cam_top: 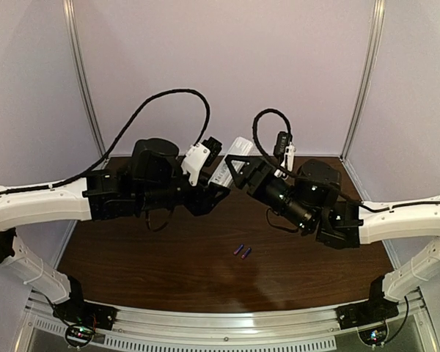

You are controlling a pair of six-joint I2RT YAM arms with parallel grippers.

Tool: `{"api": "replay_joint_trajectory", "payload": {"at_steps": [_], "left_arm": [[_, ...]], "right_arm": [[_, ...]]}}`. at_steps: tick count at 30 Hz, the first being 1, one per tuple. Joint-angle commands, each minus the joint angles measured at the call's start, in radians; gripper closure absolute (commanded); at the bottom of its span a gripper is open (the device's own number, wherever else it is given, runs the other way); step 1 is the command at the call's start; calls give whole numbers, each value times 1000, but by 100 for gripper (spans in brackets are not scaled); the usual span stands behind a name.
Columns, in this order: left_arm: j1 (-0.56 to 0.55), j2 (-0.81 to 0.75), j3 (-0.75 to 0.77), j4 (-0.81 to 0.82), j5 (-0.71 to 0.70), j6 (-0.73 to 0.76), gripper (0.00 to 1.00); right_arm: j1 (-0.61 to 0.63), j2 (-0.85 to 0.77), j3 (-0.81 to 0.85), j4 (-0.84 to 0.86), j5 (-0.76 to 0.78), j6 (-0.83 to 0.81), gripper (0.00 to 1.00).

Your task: Load the batteries into the remote control

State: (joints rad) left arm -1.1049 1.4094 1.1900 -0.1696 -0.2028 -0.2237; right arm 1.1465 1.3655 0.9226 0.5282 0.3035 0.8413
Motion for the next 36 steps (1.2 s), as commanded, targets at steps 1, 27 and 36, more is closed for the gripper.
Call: {"api": "replay_joint_trajectory", "payload": {"at_steps": [1,27,36], "left_arm": [[2,-72,-51,27,22,37,86],[2,-151,-90,-192,101,359,90],[2,-215,-123,-194,130,481,92]], "right_arm": [[-38,-73,-27,-92,3,-12,23],[-158,-98,29,-375,-613,-105,32],[-223,-81,-14,-298,-765,-8,46]]}}
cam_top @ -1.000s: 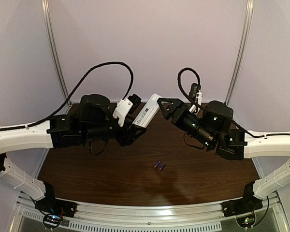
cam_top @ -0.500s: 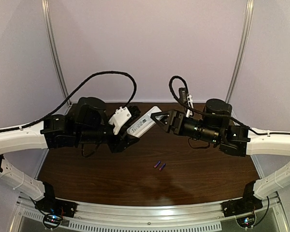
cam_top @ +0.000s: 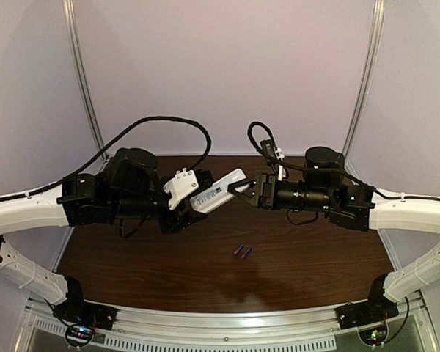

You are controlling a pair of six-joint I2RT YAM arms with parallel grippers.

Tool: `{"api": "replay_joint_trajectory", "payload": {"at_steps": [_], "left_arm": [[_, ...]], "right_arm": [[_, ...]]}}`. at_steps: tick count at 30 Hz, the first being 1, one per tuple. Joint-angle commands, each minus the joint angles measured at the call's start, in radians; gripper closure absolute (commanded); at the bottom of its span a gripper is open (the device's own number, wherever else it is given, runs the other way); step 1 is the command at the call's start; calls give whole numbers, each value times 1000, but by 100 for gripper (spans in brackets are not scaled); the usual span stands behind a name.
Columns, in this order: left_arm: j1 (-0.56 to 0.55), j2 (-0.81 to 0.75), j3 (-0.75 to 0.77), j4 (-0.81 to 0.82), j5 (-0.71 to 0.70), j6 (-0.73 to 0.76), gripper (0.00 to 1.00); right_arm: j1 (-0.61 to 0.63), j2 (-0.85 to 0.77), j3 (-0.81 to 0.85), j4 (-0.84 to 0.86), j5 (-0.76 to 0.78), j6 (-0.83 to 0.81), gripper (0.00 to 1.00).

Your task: Load the batteries into the remote control

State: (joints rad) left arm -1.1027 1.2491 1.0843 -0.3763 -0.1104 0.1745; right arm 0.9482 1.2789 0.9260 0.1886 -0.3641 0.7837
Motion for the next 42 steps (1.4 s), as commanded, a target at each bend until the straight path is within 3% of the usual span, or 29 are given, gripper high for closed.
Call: {"api": "replay_joint_trajectory", "payload": {"at_steps": [1,8,14,24,30,36,39,42], "left_arm": [[0,-59,-19,13,37,88,93],[0,-61,-19,-14,66,132,95],[0,-53,-18,-50,56,164,97],[0,-50,-18,-67,64,191,97],[1,-45,-21,-66,43,196,98],[0,-42,-25,-71,25,211,97],[0,-39,-24,-72,7,215,90],[0,-50,-21,-70,-33,177,66]], "right_arm": [[-28,11,-16,42,-111,54,47],[-34,68,-4,85,-225,107,45],[-42,59,-9,81,-234,112,45],[-57,49,-9,33,-247,93,54],[-58,59,-10,37,-279,98,65],[-58,77,-11,44,-320,98,84],[-58,88,-13,63,-344,106,91],[-65,77,-20,66,-329,97,100]]}}
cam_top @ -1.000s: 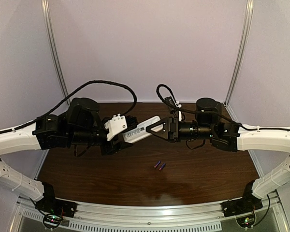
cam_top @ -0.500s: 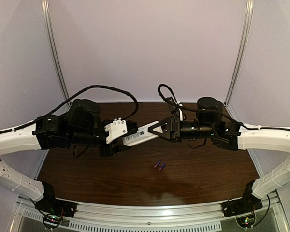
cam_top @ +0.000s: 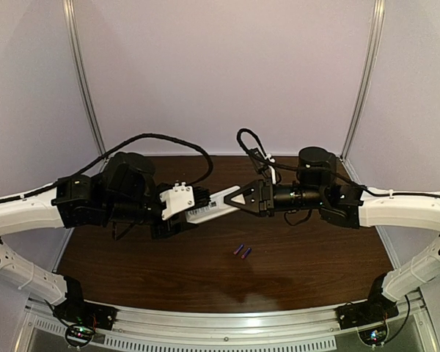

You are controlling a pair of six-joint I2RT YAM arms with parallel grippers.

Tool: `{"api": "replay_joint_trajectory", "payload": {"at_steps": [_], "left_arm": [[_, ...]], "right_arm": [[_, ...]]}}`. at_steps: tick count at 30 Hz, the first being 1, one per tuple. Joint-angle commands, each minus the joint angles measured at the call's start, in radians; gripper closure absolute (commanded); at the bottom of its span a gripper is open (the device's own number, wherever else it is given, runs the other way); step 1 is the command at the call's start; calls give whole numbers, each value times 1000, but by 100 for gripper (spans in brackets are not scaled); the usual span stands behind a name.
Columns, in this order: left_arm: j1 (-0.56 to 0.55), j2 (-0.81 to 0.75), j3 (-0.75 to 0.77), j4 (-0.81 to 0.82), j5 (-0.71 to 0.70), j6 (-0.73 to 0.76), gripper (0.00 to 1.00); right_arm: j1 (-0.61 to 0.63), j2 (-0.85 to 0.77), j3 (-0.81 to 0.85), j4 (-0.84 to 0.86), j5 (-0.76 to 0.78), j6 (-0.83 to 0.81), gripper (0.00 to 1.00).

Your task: Load the batteries into the remote control

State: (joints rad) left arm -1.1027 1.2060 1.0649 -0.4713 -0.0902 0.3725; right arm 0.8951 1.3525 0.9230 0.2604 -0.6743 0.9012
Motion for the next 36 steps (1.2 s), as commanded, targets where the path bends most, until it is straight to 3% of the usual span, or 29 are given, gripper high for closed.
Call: {"api": "replay_joint_trajectory", "payload": {"at_steps": [1,8,12,20,25,29,33,36], "left_arm": [[1,-20,-6,34,-57,-39,60],[2,-208,-129,224,-128,-257,22],[21,-309,-213,372,-172,-468,8],[52,-181,-175,414,-99,-873,18],[53,-104,-198,583,39,-1060,25],[53,-21,-127,540,80,-1116,25],[60,45,-85,512,109,-1169,14],[84,81,-65,496,159,-1203,13]], "right_arm": [[-19,-5,-23,1,-6,-23,100],[-78,-123,-104,77,184,-65,100],[-82,-165,-174,184,307,-60,100],[-80,-163,-323,433,448,40,100],[-75,-128,-390,518,497,82,100],[-60,-97,-402,531,501,99,100],[-50,-72,-399,525,499,135,100],[-39,-64,-380,486,491,142,100]]}}
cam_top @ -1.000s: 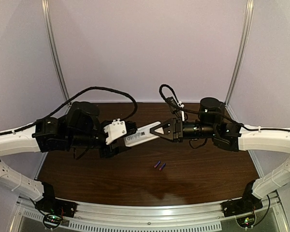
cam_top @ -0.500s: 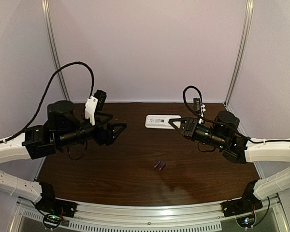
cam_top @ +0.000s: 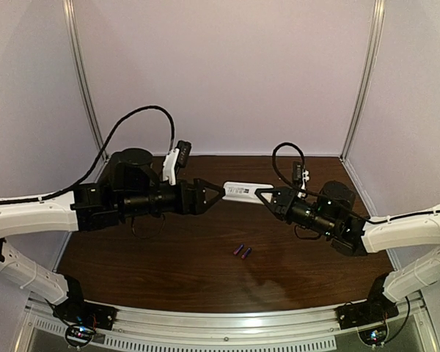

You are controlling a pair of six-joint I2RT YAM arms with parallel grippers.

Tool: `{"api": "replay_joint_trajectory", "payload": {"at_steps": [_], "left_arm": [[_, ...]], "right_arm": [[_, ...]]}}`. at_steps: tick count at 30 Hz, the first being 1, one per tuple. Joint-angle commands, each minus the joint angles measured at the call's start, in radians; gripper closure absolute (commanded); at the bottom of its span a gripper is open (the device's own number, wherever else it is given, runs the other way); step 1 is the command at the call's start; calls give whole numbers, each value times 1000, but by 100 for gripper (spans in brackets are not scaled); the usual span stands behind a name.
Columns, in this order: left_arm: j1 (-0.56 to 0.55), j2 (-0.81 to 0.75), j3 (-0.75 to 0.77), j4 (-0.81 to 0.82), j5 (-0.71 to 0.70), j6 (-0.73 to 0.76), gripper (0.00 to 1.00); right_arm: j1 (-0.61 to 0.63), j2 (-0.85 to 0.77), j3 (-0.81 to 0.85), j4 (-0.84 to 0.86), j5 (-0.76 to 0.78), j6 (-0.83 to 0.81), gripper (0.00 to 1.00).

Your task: Load the batteries into the remote control

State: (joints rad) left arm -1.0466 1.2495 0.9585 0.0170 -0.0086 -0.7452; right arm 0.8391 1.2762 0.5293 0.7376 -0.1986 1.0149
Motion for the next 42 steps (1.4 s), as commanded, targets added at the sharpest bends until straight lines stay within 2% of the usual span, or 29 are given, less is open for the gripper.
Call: {"api": "replay_joint_trajectory", "payload": {"at_steps": [1,9,17,33,37,42], "left_arm": [[31,52,51,0,80,-87,14],[32,186,164,-76,109,-52,24],[31,254,202,-98,88,-32,28],[32,300,239,-151,26,-20,30],[31,311,257,-186,-28,-22,30],[32,330,267,-183,-14,-20,30]], "right_arm": [[20,12,17,-1,16,28,100],[39,14,25,-36,13,29,100],[53,16,37,-52,17,28,100],[61,6,36,-52,-2,26,100],[61,-4,40,-62,8,18,100],[62,8,46,-45,-7,14,100]]}}
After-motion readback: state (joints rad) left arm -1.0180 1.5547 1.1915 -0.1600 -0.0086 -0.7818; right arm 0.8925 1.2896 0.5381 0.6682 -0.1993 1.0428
